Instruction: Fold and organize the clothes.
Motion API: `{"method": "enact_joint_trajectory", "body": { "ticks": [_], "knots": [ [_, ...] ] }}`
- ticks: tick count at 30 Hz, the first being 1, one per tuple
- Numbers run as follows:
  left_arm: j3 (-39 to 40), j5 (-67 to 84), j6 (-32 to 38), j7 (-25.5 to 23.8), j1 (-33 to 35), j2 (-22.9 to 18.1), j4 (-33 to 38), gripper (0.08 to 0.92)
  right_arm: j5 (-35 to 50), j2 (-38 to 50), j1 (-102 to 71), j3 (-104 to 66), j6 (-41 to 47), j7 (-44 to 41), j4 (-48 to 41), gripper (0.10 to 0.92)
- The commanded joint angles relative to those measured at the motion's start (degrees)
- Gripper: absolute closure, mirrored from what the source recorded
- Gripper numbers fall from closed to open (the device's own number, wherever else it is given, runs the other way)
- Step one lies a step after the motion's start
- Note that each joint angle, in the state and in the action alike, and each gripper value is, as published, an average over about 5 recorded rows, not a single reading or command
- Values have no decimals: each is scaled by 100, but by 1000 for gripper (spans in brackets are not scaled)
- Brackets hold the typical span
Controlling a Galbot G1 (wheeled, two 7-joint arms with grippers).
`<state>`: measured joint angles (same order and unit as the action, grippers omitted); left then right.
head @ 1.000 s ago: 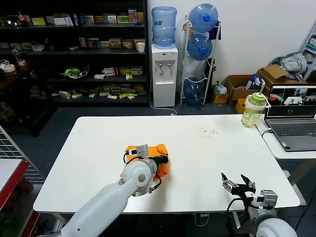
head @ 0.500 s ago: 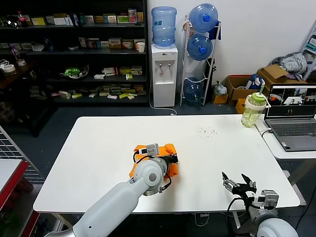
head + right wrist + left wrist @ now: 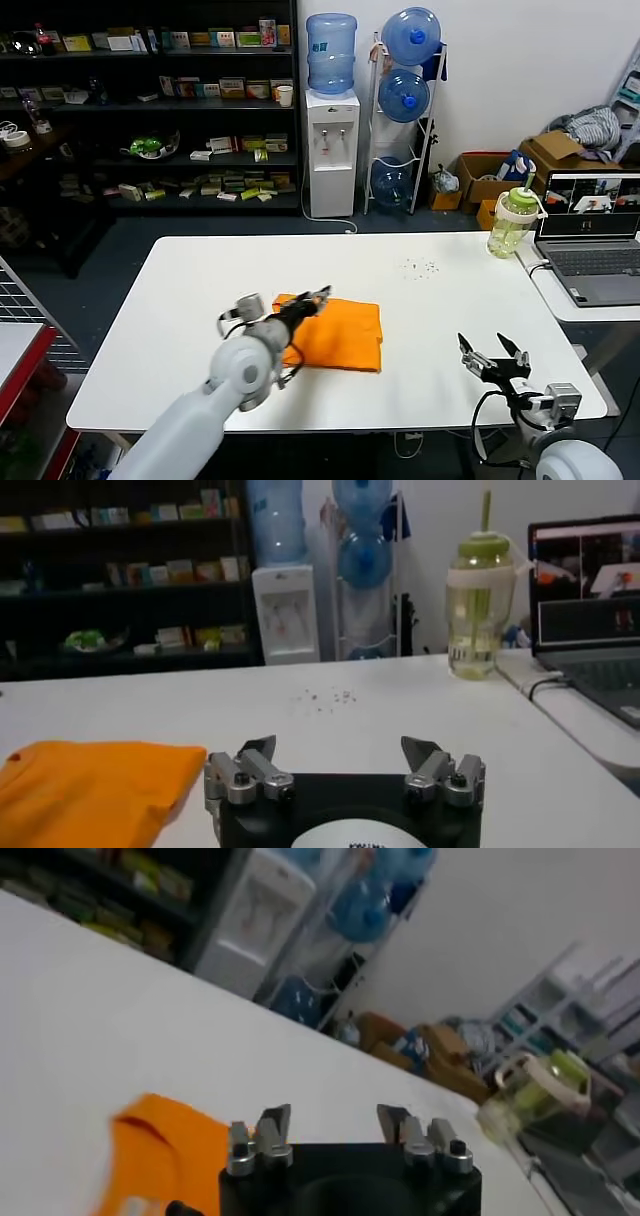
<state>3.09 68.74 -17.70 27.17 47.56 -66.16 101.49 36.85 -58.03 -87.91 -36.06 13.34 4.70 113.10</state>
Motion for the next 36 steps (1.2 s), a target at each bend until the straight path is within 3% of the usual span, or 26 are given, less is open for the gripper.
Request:
{"method": "enact_joint_trajectory", "body": {
  "ticks": [1,6,12,20,36],
  "knots": [
    [-3826,-2485,2240,-3334,3828,839,672,352,-225,-286,-244,-805,-1229,-1240,-327,203],
    [-4351,-3386,3305,-4134,4574,324,542,216,-554,-636,-288,-830,-1720,-1440,-544,203],
    [-4600,-3982,3833,-4757,4551,-389,439,178,-1313,-1308,-318,-861,-2418,-1782,-602,203],
    [-4595,-4315,4050,-4826,4597,-684,541,177,-2070,-1786,-507,-863,-2992,-1913,-606,203],
    [-4485,-4263,4159,-4751,4683,-857,434,177,-2391,-2155,-434,-963,-3221,-1975,-747,203]
  ]
}}
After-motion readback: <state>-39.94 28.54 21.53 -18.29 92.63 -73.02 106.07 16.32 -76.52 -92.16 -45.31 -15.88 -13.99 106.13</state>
